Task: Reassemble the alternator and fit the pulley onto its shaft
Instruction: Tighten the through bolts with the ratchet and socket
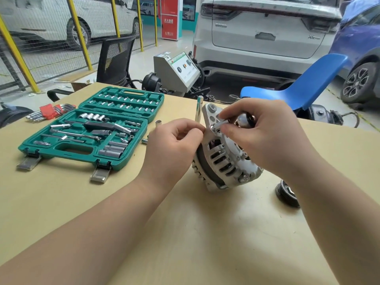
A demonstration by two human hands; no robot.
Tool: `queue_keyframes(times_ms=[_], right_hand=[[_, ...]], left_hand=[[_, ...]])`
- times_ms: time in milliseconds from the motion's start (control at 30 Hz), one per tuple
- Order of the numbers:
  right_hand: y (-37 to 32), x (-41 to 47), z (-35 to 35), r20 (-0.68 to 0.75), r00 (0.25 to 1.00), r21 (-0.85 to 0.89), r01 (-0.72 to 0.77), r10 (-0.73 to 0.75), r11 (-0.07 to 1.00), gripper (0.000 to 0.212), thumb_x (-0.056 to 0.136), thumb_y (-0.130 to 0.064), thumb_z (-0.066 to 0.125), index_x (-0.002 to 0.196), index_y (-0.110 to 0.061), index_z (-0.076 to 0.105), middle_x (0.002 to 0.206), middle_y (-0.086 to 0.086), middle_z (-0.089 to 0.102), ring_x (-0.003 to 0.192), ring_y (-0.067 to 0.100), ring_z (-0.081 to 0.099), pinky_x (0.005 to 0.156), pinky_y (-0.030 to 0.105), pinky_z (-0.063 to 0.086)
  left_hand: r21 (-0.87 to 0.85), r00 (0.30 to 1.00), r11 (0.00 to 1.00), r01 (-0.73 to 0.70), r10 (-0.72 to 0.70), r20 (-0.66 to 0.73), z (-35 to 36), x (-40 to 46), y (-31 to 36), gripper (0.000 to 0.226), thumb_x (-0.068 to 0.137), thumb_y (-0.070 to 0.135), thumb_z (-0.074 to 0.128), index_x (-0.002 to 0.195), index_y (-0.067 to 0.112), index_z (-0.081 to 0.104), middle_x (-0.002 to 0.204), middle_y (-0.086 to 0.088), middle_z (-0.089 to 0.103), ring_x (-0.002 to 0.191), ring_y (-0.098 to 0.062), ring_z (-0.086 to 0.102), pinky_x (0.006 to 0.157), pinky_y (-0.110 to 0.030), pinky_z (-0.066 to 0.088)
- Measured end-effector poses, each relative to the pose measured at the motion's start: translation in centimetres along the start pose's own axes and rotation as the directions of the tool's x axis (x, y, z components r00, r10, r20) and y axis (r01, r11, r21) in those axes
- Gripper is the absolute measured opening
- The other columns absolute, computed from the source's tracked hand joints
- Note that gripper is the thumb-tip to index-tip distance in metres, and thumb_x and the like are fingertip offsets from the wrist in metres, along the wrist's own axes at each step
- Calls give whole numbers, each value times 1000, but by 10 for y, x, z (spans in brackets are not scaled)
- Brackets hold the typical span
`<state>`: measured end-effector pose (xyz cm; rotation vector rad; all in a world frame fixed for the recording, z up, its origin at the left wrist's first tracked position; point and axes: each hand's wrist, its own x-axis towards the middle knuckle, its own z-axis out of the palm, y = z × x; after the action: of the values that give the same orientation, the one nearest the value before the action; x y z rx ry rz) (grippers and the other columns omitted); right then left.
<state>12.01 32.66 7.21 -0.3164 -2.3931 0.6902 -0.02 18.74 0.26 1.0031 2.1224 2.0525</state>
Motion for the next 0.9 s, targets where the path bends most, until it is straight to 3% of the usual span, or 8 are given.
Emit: queue_keyframes(times_ms=[100,300,400,567,633,767,900], right_hand=[[1,1,1,2,1000,-21,12,-12,1000,9,88,-20,82,94,-27,81,62,-31,59,60,-7,57,58,6,35],[-6,4,3,41,996,-52,76,-74,996,14,89,-18,81,97,-29,81,93,-11,72,89,11,66,81,29,53],[-9,5,5,60,997,-57,58,-55,997,12,90,-20,81,97,-30,81,96,-11,73,94,14,67,82,29,54],[-13,3,7,31,999,-67,23,-21,998,4,90,-32,82,91,-32,78,89,-10,74,85,13,69,76,28,56],[-13,3,9,16,999,-92,33,-32,995,7,89,-36,81,89,-30,78,85,-9,73,81,13,67,72,29,54],[-11,2,11,-23,999,-111,31,-34,993,27,86,-50,77,75,-27,69,68,-9,64,66,11,58,60,27,40],[-7,2,14,-81,995,-127,52,-63,991,40,84,-57,77,69,-24,62,58,-9,54,58,13,51,55,31,39]], left_hand=[[118,1000,993,-8,11,-21,-2,1,1,26,80,28,57,83,34,82,80,20,78,82,-4,73,69,-14,55],[205,999,978,-39,44,-22,-2,1,2,27,77,27,57,86,28,83,81,20,78,86,-3,72,77,-19,56],[192,1000,981,2,2,-20,-4,2,2,25,75,28,58,83,31,82,78,18,77,80,-5,72,70,-22,57],[149,999,988,39,-36,-25,-4,2,3,20,74,27,59,75,34,79,73,17,75,73,-6,71,59,-17,54],[156,999,987,37,-35,-17,-3,0,3,18,74,27,60,75,33,77,73,15,75,72,-7,71,60,-22,57],[185,998,983,20,-29,50,-5,1,4,12,75,30,63,81,30,73,80,17,75,78,-3,70,71,-30,57],[188,991,982,-28,4,131,-5,1,4,19,83,40,67,94,25,71,94,12,74,98,-9,68,88,-38,58]])
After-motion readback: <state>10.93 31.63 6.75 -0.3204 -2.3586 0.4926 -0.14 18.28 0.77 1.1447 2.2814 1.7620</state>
